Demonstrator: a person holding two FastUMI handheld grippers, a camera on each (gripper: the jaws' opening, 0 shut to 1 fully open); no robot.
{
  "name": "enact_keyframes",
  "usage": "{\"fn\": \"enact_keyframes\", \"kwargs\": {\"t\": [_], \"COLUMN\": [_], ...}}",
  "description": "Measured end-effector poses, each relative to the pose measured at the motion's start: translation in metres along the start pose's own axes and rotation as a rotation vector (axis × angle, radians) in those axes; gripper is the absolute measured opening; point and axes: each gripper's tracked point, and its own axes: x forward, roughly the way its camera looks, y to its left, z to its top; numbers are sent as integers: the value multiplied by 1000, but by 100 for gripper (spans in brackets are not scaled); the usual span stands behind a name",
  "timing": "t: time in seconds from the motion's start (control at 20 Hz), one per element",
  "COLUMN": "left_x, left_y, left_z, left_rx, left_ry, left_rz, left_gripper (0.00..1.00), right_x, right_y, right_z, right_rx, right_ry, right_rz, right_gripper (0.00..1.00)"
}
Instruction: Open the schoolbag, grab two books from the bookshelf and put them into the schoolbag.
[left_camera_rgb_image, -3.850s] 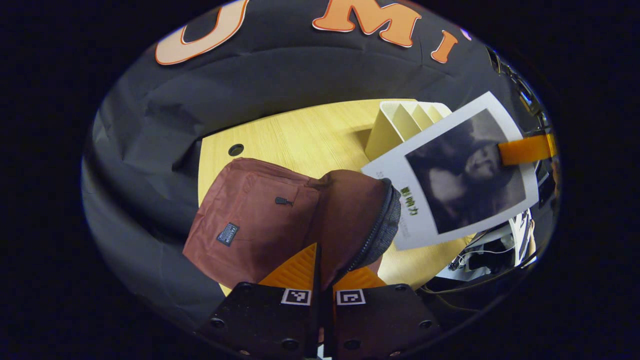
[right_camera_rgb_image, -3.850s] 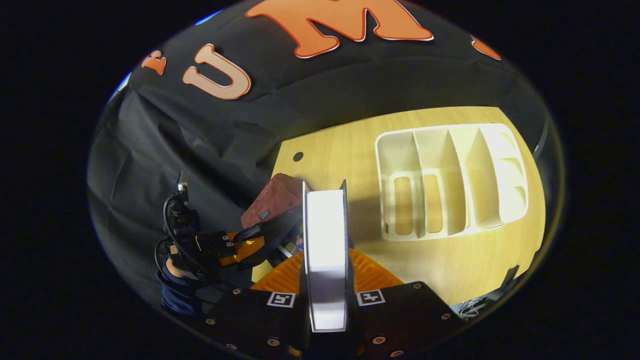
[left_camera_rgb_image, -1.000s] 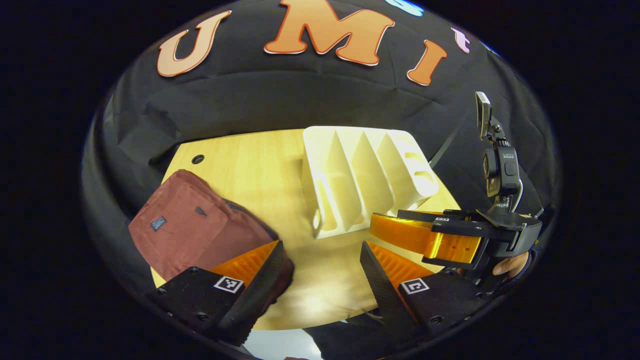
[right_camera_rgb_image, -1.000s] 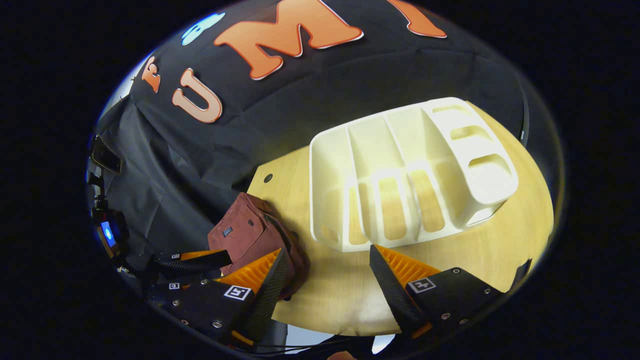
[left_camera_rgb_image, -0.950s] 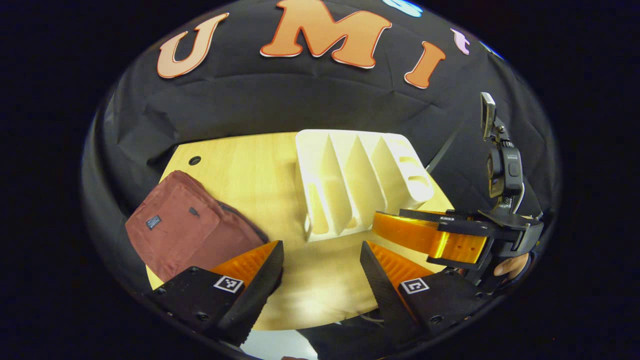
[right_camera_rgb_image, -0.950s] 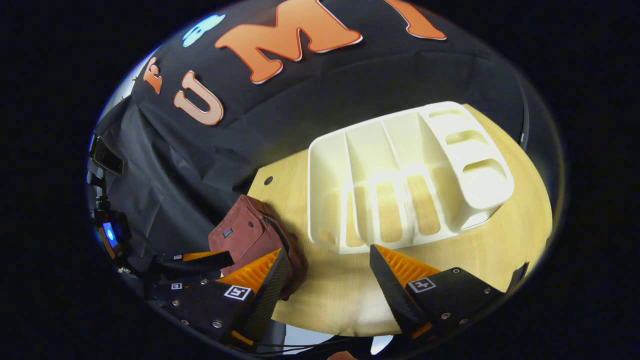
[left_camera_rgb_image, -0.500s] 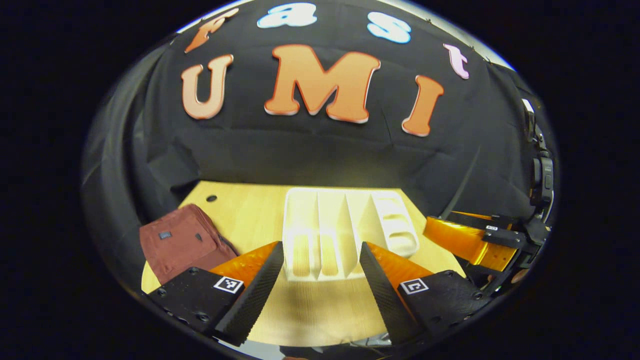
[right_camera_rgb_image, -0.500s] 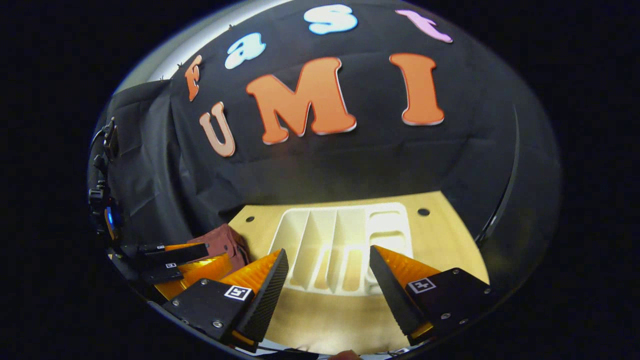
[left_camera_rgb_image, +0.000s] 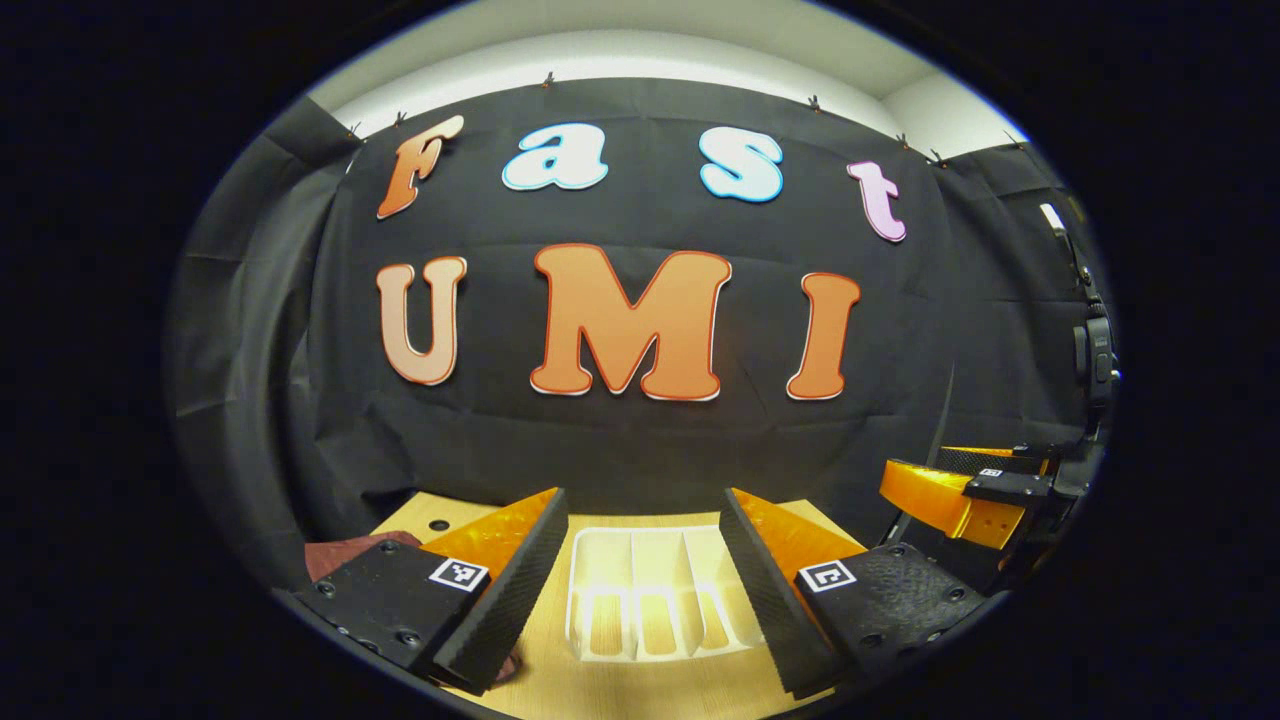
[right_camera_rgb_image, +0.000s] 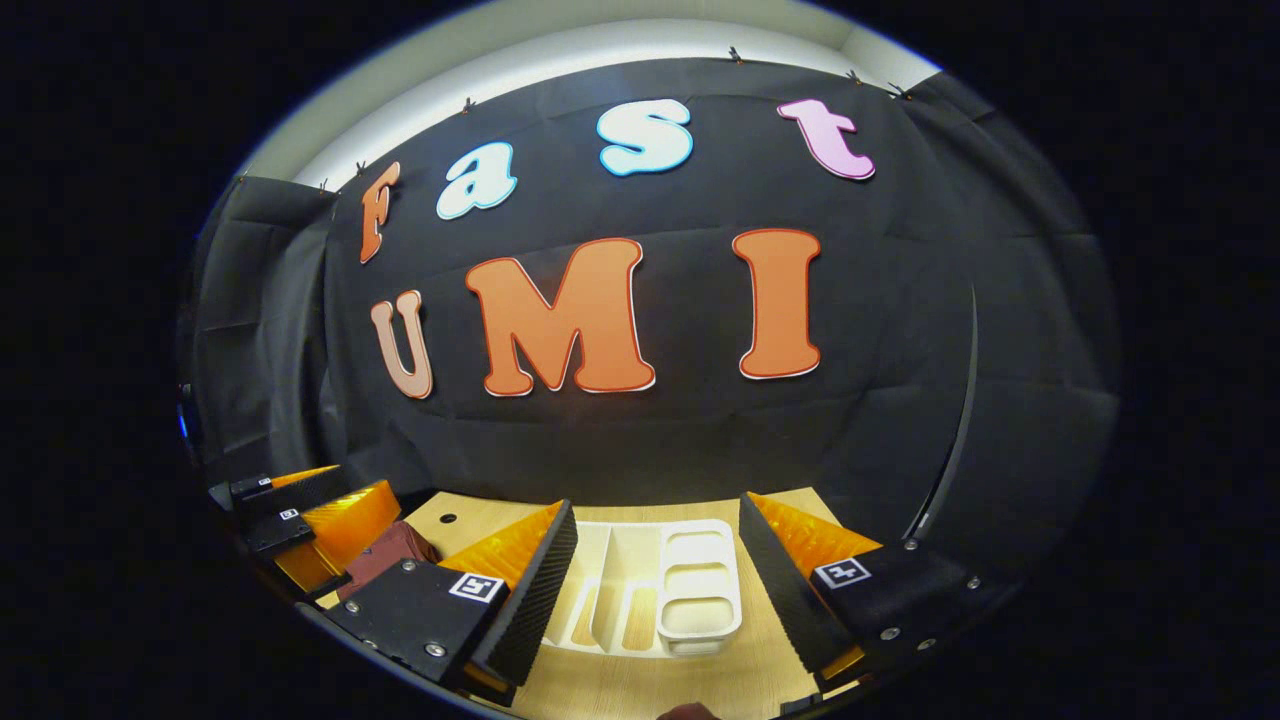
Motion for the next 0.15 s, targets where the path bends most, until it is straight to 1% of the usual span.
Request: {"fn": "enact_keyframes", "kwargs": {"t": [0.05, 0.1, 0.15], "left_x": [2, 4, 5], "left_y": [-1, -4, -4], "left_z": [1, 2, 0], "left_rx": [10, 17, 20], "left_ry": [-19, -32, -32], "left_rz": [-10, -18, -26], "left_gripper": [97, 99, 96], "right_x": [-2, -2, -2], "right_y": [2, 5, 8], "right_z": [-2, -6, -10], "right_rx": [3, 10, 13], "right_ry": [-2, 0, 6], "right_rz": [-7, -10, -13], "right_gripper": [97, 97, 97]}}
